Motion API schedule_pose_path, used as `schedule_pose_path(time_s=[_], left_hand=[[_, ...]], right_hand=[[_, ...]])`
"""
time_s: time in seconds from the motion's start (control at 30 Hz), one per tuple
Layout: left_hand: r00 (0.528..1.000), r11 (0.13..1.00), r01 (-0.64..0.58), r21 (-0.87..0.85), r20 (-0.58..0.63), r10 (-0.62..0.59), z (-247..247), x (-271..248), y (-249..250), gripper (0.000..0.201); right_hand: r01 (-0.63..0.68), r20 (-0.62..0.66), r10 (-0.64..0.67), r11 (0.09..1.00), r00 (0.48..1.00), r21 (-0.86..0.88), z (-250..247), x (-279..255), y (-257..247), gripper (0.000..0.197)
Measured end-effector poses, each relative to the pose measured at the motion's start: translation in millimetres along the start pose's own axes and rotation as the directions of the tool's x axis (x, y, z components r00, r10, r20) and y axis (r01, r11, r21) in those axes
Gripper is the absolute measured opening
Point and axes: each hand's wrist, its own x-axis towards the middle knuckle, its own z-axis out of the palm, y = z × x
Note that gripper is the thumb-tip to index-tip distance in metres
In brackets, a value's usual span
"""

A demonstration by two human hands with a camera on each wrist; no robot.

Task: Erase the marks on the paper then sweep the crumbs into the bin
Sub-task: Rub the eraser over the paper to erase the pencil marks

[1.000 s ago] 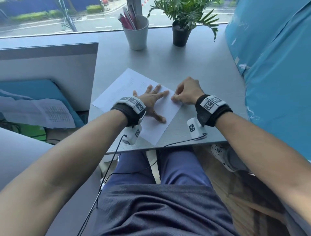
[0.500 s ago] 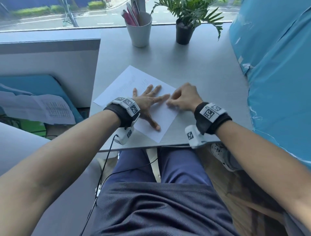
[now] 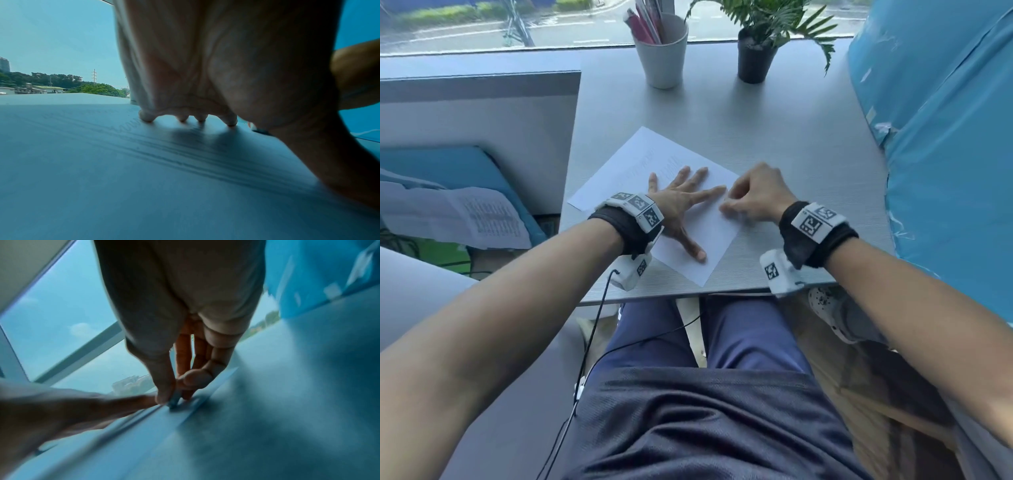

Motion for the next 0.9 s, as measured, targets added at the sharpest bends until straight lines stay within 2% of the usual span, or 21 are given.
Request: schedule_pose_path(time_s=[0.03,0.07,0.17,0.2,0.27,0.3,0.43,0.47,0.53,0.57,0.67,0.7,0.8,0.83,0.9], left_hand=[[1.000,1.000,0.004,0.002,-0.001,-0.004,0,0,0,0.144],[1.000,1.000,0.010,0.007,0.002,-0.010,-1,-1,0,0.144],[1.000,1.000,0.010,0.017,0.012,-0.010,-1,-1,1,0.146],[1.000,1.000,0.006,0.016,0.012,-0.006,-1,-1,1,0.146],[1.000,1.000,0.004,0.007,0.007,-0.004,-1,-1,0,0.145],[1.000,1.000,0.008,0.007,0.002,-0.008,-1,-1,-1,0.145],[1.000,1.000,0.005,0.018,0.011,-0.005,0,0,0,0.146],[1.000,1.000,0.001,0.014,0.011,-0.002,0,0,0,0.146],[1.000,1.000,0.005,0.009,0.005,-0.005,0,0,-1,0.145],[1.000,1.000,0.010,0.011,0.003,-0.010,0,-1,-2,0.144],[1.000,1.000,0.007,0.005,0.011,-0.007,-1,-2,0,0.146],[1.000,1.000,0.001,0.004,0.009,-0.001,-1,-1,1,0.146],[1.000,1.000,0.004,-0.007,0.001,-0.004,0,-2,0,0.146],[1.000,1.000,0.010,-0.003,0.002,-0.010,0,-2,0,0.146],[1.000,1.000,0.010,0.009,0.006,-0.010,0,-2,0,0.146]], right_hand=[[-0.027,-0.053,0.028,1.000,0.998,0.015,-2,3,1,0.013],[-0.022,-0.046,0.022,1.000,0.999,0.007,1,2,-1,0.012],[0.110,0.129,-0.100,0.991,0.987,-0.074,19,-13,-12,0.013],[0.087,0.119,-0.079,0.994,0.990,-0.069,15,-11,-11,0.015],[-0.017,-0.008,0.017,1.000,1.000,-0.002,3,0,-5,0.018],[-0.030,-0.052,0.031,0.999,0.998,0.010,2,2,-5,0.017],[0.138,0.119,-0.126,0.986,0.985,-0.093,17,-14,-18,0.014],[0.109,0.109,-0.099,0.989,0.989,-0.095,14,-10,-15,0.016],[0.024,-0.010,-0.025,0.998,1.000,-0.052,4,1,-10,0.019],[0.026,-0.029,-0.028,0.998,0.999,-0.053,5,2,-11,0.018],[0.151,0.108,-0.139,0.982,0.984,-0.114,19,-11,-20,0.015],[0.137,0.110,-0.125,0.985,0.986,-0.106,18,-10,-19,0.016],[0.016,-0.027,-0.017,0.999,0.999,-0.029,5,4,-10,0.017],[0.030,-0.014,-0.030,0.999,0.999,-0.035,8,2,-12,0.015],[0.114,0.112,-0.104,0.990,0.988,-0.083,20,-9,-18,0.014]])
